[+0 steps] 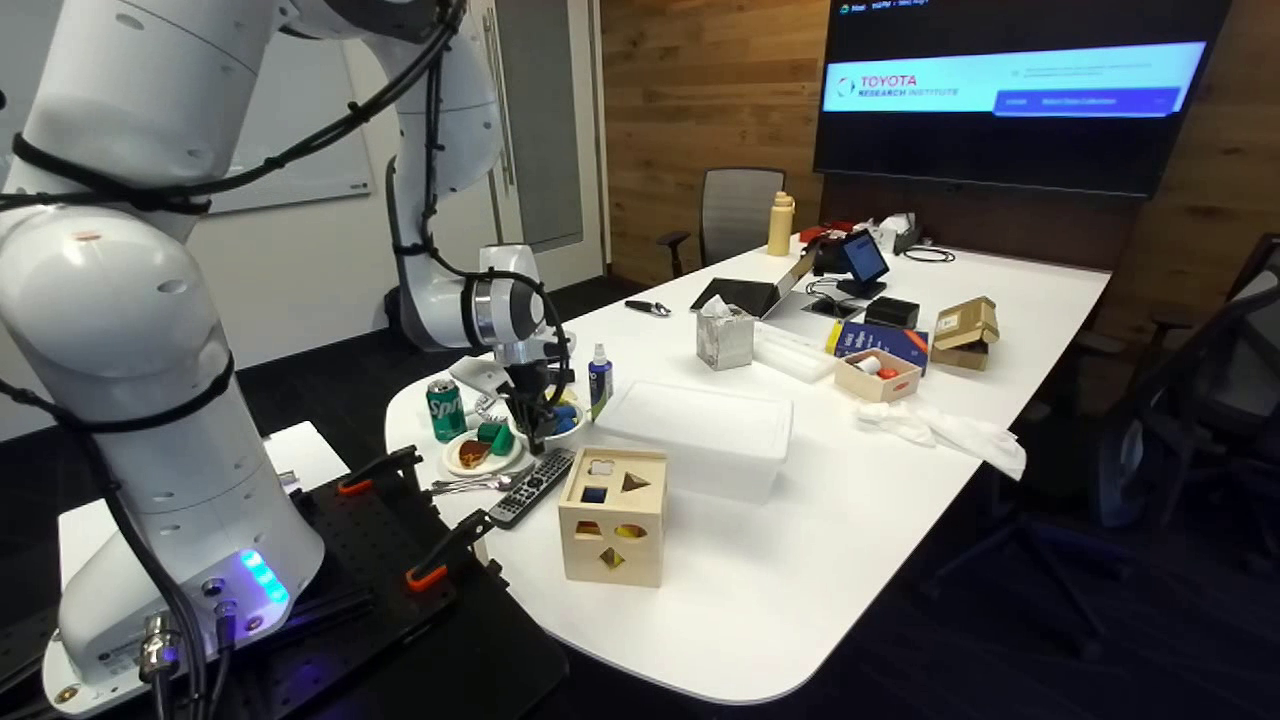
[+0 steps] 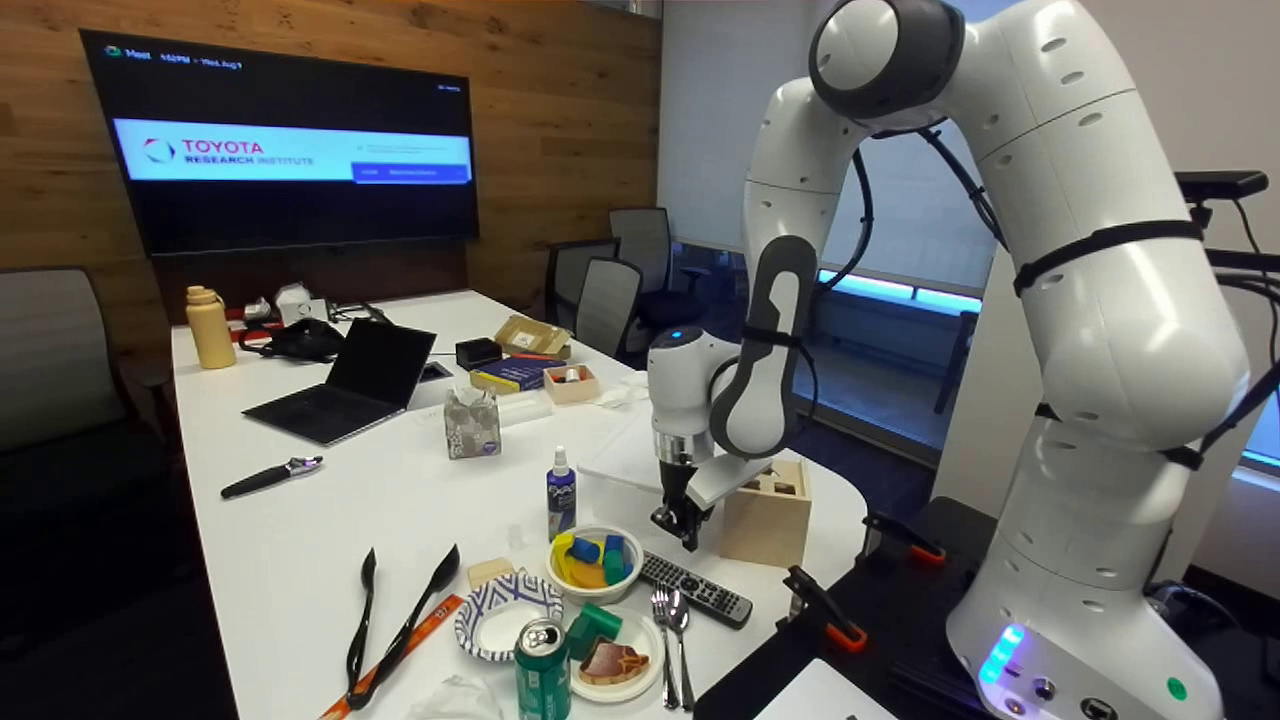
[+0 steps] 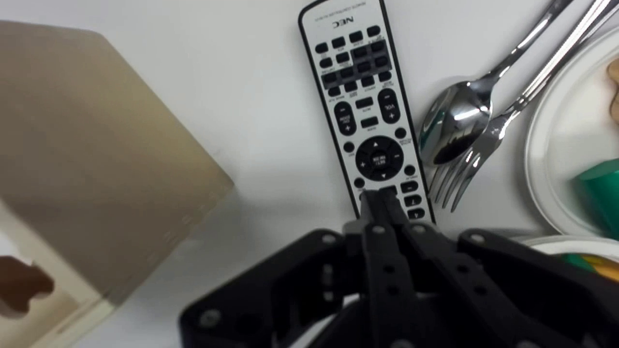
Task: Press a button on the remote control.
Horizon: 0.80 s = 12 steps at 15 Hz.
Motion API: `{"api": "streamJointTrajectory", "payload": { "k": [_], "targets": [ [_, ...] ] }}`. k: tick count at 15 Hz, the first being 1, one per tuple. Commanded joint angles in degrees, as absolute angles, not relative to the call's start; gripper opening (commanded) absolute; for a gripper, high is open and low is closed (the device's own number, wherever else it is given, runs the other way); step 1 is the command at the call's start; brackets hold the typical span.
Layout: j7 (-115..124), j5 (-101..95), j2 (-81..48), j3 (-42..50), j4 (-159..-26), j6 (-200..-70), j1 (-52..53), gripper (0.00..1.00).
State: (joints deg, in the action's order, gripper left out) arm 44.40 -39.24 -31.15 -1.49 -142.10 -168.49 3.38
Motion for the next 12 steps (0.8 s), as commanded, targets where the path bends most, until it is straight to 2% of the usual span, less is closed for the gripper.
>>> {"api": "streamJointTrajectory", "payload": {
  "k": [1,9,10,12],
  "targets": [
    [41.0,-37.79,-22.83,-4.73,-145.35,-162.82,1.49,0.34],
    [32.85,-33.36,-12.01,-10.68,-147.42,-158.5,-1.44,0.95],
    [31.7,-32.77,-11.11,-11.15,-147.66,-158.73,-1.74,0.99],
    [29.61,-31.36,-9.7,-11.92,-147.85,-158.59,-2.08,1.0]
  ]
}}
